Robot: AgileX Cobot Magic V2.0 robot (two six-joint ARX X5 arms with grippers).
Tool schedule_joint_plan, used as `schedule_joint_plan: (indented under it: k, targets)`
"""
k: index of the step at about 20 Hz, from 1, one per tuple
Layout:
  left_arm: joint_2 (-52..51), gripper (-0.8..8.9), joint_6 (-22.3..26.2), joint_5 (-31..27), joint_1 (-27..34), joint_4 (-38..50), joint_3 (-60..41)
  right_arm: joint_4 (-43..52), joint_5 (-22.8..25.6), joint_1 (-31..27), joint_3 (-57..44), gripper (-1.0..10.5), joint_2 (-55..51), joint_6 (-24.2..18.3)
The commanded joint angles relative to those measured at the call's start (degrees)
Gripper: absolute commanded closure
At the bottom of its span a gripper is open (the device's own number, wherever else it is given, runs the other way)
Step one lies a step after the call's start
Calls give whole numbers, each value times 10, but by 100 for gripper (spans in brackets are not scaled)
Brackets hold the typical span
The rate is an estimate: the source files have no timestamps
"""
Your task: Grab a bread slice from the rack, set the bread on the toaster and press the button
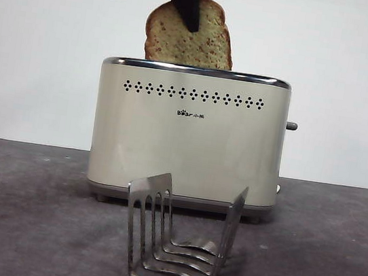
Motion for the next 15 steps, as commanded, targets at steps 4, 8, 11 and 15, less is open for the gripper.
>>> schedule_joint_plan:
  k: [4, 8, 11, 15]
  targets:
    - [23, 825, 0, 4, -9, 29, 3, 4, 12, 0, 3, 945, 0, -4]
    - [43, 825, -11, 4, -14, 24, 3, 4, 16, 0, 3, 945, 0, -4]
    - [59, 825, -13, 2, -19, 30, 3, 4, 15, 0, 3, 945, 0, -4]
    - [73, 825, -16, -3, -25, 39, 3, 5, 16, 0, 3, 945, 0, -4]
